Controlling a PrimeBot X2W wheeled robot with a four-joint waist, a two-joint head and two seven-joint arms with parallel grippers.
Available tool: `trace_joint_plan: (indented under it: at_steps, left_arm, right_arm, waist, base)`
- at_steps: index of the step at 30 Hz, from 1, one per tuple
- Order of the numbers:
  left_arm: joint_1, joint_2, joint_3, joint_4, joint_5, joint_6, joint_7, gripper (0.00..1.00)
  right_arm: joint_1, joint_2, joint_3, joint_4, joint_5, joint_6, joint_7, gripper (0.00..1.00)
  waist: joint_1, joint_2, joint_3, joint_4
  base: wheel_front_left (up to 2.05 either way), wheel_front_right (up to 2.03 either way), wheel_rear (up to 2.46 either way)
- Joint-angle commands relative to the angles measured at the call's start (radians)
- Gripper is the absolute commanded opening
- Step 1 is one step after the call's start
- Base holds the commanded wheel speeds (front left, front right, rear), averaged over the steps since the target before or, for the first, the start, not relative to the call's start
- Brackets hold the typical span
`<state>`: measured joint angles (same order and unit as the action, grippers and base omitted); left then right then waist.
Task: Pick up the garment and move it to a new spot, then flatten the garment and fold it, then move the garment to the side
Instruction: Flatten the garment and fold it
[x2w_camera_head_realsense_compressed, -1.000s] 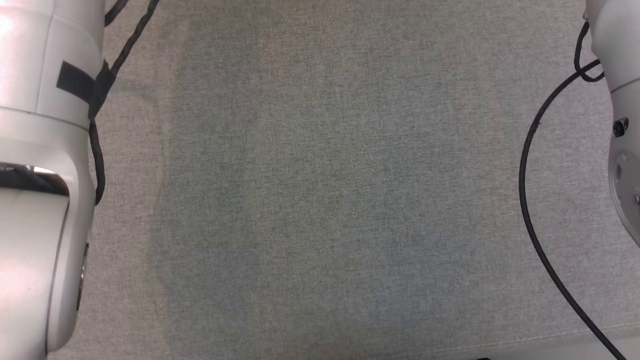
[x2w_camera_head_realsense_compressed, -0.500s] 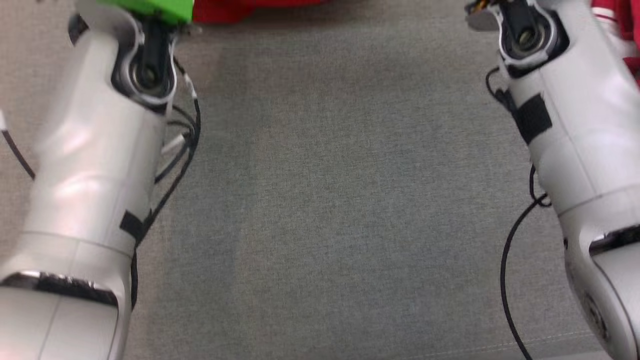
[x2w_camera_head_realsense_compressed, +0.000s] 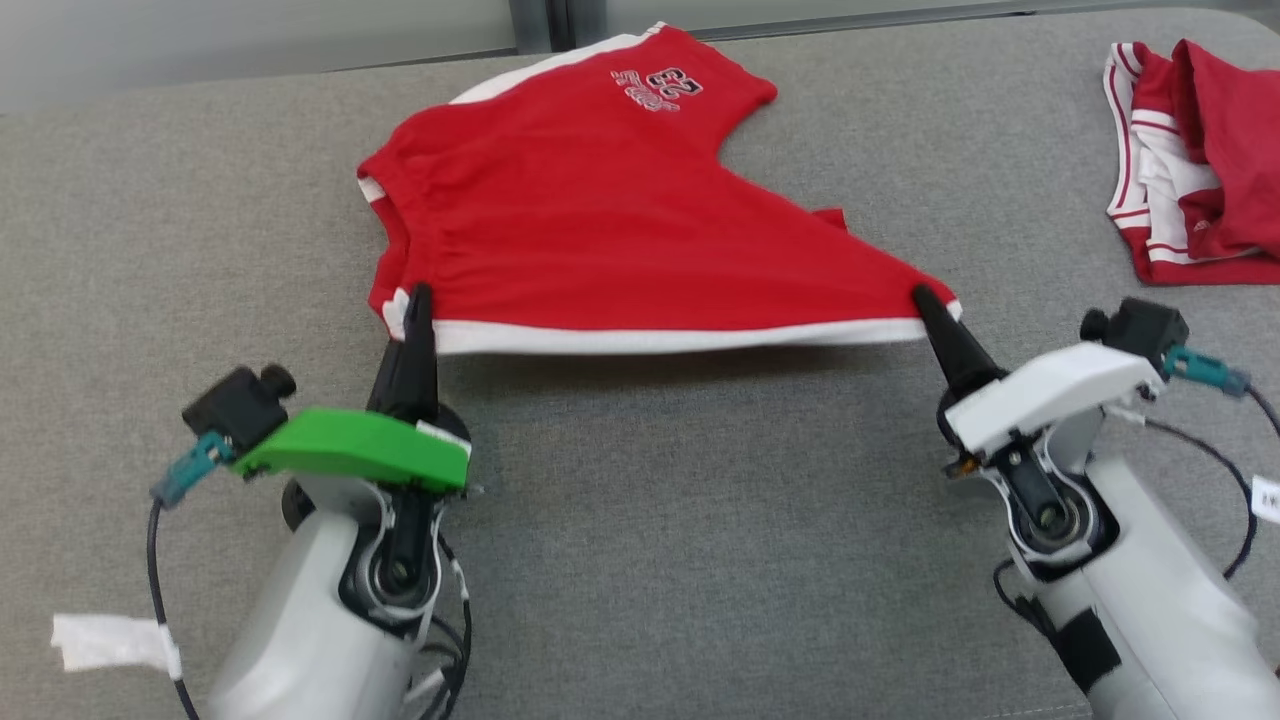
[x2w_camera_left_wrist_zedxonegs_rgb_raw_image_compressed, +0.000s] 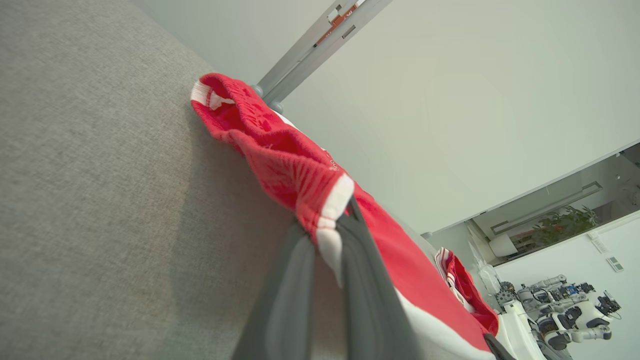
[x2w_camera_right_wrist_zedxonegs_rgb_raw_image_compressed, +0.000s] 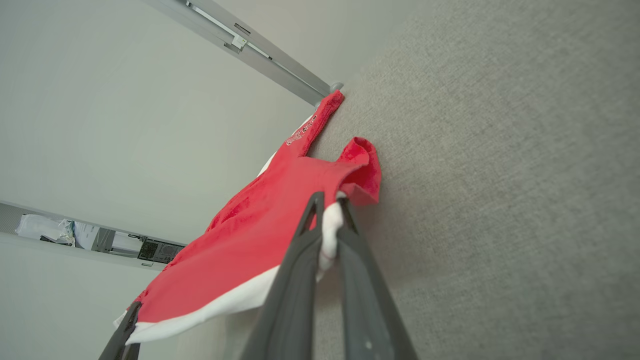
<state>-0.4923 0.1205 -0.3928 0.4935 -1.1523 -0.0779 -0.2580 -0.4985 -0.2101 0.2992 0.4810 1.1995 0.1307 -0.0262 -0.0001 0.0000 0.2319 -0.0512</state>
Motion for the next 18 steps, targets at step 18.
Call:
trace_joint_plan:
  at_steps: [18]
  left_arm:
    - [0.509,-0.023,-0.01,-0.37,0.088,0.125,-0.005,0.0]
  right_arm:
    - [0.606,0.066,-0.203,-0.421,-0.102,-0.001,0.087,0.0]
  waist:
    - [0.0001,0.0,-0.076,0.051]
  base:
    - [0.0,0.0,0.0]
